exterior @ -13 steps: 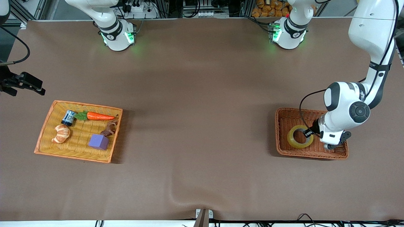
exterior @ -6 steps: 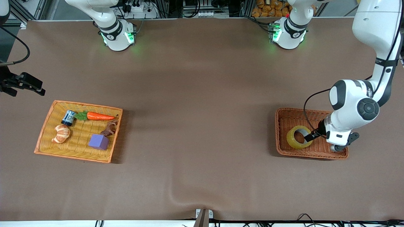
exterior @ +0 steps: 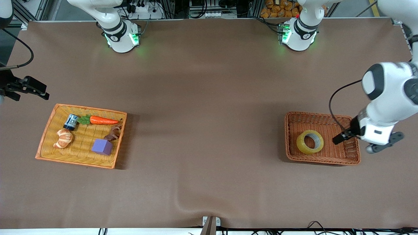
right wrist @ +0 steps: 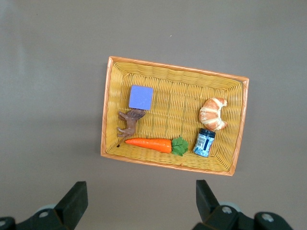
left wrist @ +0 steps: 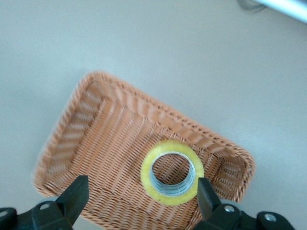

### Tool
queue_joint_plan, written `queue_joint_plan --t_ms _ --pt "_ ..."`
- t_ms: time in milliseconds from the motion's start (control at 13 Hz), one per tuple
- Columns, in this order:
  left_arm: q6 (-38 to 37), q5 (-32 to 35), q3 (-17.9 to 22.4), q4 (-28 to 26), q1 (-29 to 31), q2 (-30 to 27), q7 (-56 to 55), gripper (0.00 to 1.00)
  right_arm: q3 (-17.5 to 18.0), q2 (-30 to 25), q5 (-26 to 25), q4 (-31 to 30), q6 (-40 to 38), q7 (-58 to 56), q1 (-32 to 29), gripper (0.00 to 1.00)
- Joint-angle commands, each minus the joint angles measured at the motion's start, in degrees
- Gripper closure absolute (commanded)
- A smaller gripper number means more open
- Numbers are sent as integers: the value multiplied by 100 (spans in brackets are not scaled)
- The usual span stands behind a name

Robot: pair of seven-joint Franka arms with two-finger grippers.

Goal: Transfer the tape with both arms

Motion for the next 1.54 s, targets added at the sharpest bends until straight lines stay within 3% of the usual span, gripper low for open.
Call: queue_joint_plan --t_ms 0,154,385,615,769,1000,1231,1462 --pt "-1123 124 -59 969 111 -171 672 0 -18 54 95 122 -37 87 30 0" --pt "-1776 71 -138 1490 111 -241 691 0 -18 54 104 122 -37 87 56 0" --pt "-2460 44 -173 1579 50 -750 840 0 -18 54 87 122 -37 87 65 0" --pt "-3254 27 -455 2001 84 -909 1006 0 -18 54 95 122 -37 87 74 0" --pt "-3290 -200 -341 1818 93 -1172 1655 0 -18 54 87 122 -29 87 82 0" --pt "-3246 -499 72 1106 -64 -1787 1772 0 -18 54 87 122 -29 87 65 0" --pt "-3316 -448 747 1149 -836 -1823 1702 0 -18 63 87 131 -37 87 65 0" --pt "-3325 -448 732 1245 -838 -1692 1658 0 -18 63 95 131 -29 87 65 0"
